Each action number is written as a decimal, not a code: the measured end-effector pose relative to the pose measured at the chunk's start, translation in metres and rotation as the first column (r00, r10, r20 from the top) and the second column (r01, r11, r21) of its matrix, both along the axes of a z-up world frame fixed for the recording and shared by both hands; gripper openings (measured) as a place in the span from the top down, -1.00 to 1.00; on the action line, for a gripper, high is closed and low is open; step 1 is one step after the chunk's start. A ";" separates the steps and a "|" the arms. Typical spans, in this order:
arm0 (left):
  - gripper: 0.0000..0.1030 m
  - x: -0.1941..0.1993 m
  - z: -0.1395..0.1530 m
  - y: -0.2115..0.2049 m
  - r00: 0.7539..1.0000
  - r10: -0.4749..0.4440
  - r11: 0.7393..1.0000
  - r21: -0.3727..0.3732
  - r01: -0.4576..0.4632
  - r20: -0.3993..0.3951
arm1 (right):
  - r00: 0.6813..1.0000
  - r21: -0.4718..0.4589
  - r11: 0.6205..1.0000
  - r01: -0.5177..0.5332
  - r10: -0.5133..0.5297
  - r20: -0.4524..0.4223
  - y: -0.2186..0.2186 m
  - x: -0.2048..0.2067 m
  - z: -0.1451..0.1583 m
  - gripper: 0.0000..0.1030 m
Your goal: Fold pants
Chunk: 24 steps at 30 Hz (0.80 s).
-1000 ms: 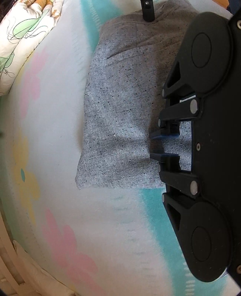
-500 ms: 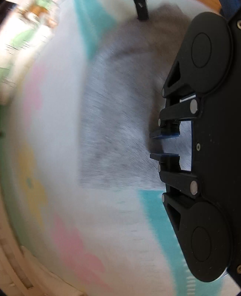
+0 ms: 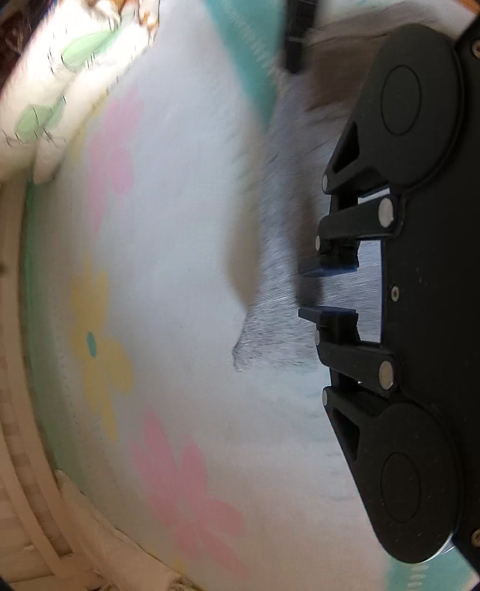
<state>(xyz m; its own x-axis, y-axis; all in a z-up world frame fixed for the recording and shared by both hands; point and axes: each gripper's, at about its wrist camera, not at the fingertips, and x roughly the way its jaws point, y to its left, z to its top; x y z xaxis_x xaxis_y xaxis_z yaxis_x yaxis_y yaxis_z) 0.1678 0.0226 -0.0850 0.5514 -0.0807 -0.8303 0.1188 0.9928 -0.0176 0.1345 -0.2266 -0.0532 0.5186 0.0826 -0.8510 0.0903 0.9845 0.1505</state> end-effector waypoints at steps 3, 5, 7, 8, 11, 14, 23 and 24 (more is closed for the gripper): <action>0.47 0.027 -0.027 -0.011 0.993 -0.025 0.999 0.043 0.030 -0.115 | 0.998 -0.042 0.999 -0.034 0.032 -0.045 0.005 0.012 -0.027 0.45; 0.47 0.025 -0.028 -0.021 0.995 -0.069 0.990 0.115 0.077 -0.068 | 0.998 -0.045 0.998 -0.043 0.041 -0.038 0.005 0.015 -0.027 0.36; 0.47 0.020 -0.022 -0.024 0.994 -0.094 0.985 0.140 0.102 -0.062 | 0.999 0.009 1.000 -0.019 0.019 -0.035 -0.008 0.014 -0.020 0.36; 0.47 0.015 -0.016 -0.020 0.994 -0.096 0.988 0.121 0.101 -0.052 | 0.999 0.039 0.999 0.004 -0.003 -0.033 -0.016 0.014 -0.015 0.35; 0.45 -0.004 0.001 0.002 0.996 -0.085 0.996 0.024 0.086 -0.036 | 0.998 0.071 0.996 0.053 -0.051 -0.024 -0.041 0.001 -0.003 0.31; 0.31 -0.018 0.006 0.021 0.997 -0.069 0.998 -0.004 0.068 -0.024 | 0.997 0.033 0.998 0.057 -0.055 -0.052 -0.065 -0.011 -0.002 0.28; 0.14 -0.045 -0.010 0.069 0.996 -0.042 0.998 -0.050 0.038 -0.079 | 0.985 0.193 0.978 0.075 -0.042 -0.168 -0.103 -0.032 -0.035 0.24; 0.09 -0.048 -0.015 0.072 0.994 -0.043 0.997 -0.068 0.037 -0.098 | 0.984 0.194 0.978 0.076 -0.042 -0.173 -0.102 -0.032 -0.036 0.24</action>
<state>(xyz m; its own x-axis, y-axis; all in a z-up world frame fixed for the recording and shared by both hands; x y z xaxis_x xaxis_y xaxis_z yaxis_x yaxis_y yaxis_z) 0.1200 0.0943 -0.0999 0.4620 -0.1574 -0.8728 0.1529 0.9835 -0.0964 0.1020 -0.3288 -0.0890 0.3799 0.2325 -0.8953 0.1880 0.9283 0.3209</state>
